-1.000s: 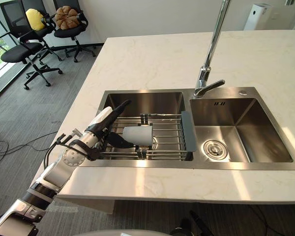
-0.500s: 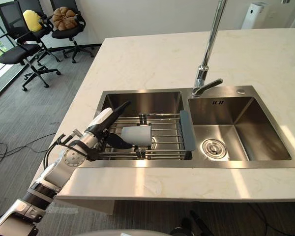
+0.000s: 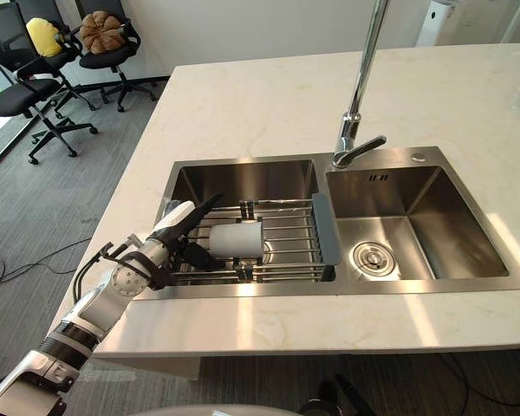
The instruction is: Walk over to the sink, pick up the cup, carry it to the dishwasher, place the cup inside the dishwasher, then close the dishwasher door
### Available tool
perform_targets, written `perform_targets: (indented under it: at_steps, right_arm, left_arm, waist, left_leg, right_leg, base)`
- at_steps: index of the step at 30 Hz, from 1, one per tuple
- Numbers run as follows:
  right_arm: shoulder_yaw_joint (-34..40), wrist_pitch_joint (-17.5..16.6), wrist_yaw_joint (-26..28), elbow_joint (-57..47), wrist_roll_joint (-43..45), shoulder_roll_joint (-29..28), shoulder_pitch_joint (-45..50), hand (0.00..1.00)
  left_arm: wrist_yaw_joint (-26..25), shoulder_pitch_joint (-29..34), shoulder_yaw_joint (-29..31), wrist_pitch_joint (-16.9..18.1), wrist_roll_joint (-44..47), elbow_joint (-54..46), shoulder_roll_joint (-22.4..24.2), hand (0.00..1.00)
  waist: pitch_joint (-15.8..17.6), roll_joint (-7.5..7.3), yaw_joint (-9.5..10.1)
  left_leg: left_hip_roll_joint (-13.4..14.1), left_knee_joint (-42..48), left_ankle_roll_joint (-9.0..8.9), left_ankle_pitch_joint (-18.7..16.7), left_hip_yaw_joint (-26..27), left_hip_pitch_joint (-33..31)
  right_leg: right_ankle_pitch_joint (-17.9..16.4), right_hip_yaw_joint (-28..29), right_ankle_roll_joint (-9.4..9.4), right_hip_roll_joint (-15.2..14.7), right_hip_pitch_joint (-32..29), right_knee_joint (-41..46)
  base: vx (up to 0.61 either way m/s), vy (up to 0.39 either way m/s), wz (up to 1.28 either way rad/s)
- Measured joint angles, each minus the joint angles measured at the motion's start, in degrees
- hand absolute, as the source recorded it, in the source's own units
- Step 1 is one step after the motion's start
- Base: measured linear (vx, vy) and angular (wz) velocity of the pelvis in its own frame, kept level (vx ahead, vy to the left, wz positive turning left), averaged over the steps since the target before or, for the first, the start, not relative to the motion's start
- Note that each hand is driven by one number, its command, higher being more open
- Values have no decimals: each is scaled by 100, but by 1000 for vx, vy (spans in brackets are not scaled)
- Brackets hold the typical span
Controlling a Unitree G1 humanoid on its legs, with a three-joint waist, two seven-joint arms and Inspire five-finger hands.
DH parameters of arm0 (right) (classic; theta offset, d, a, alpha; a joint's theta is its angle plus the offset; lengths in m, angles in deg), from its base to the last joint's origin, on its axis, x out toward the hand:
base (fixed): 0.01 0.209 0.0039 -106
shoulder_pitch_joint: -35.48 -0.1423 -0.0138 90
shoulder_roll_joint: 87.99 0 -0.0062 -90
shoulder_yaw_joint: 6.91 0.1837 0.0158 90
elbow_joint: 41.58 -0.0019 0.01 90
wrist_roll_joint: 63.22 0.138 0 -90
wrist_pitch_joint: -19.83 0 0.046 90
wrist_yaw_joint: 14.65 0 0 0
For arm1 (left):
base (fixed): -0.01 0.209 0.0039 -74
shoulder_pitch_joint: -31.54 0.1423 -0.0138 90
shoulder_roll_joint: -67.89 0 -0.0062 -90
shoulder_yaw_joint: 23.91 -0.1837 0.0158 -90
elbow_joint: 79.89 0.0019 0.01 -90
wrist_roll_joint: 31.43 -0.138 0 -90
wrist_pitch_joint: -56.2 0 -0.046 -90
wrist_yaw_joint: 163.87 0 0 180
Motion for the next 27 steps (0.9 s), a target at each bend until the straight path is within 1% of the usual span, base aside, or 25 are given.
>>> perform_targets:
  at_steps: [5, 10, 12, 15, 21, 27]
  right_arm:
    - [-395, -7, -118, -115, 28, 13, 37, 100]
    - [-523, 4, -141, -128, 152, 40, 48, 100]
    - [-668, 19, -138, -131, 152, 88, 45, 100]
    - [-667, 84, -134, -138, 152, 112, 39, 100]
    - [-683, 167, -129, -139, 153, 143, 38, 100]
    - [-689, 208, -122, -140, 155, 170, 27, 100]
  left_arm:
    - [-85, -33, -39, 257, -252, 231, 2, 100]
    - [-83, -106, -114, 452, -337, 352, 0, 100]
    - [-29, -115, -114, 493, -334, 352, -5, 100]
    - [52, -197, -223, 505, -324, 352, -113, 100]
    - [231, -266, -233, 527, -270, 352, -196, 100]
    - [142, -285, -348, 633, -208, 352, -330, 100]
  waist:
    - [1, 0, -92]
    - [4, -2, -95]
    - [4, -2, -93]
    - [5, -1, -91]
    - [6, 1, -96]
    - [7, 2, -94]
  left_leg:
    - [7, 18, -6, -42, 103, 10]
    - [7, 37, -5, -73, 122, 14]
    - [6, 37, -3, -75, 123, 15]
    - [6, 38, -3, -75, 122, 15]
    - [5, 39, -3, -76, 122, 14]
    - [4, 38, -2, -76, 120, 8]
  right_leg:
    - [2, 89, 3, 18, -51, 0]
    - [5, 92, 8, 17, -53, 0]
    - [6, 88, 9, 16, -53, 0]
    - [6, 83, 9, 15, -52, 0]
    - [6, 80, 9, 14, -54, -1]
    - [6, 59, 10, 11, -57, -1]
  base:
    - [-19, -19, -10]
    - [-7, -7, -2]
    - [-15, -13, 0]
    - [-39, -30, 0]
    - [-34, -26, 0]
    - [-36, -30, 0]
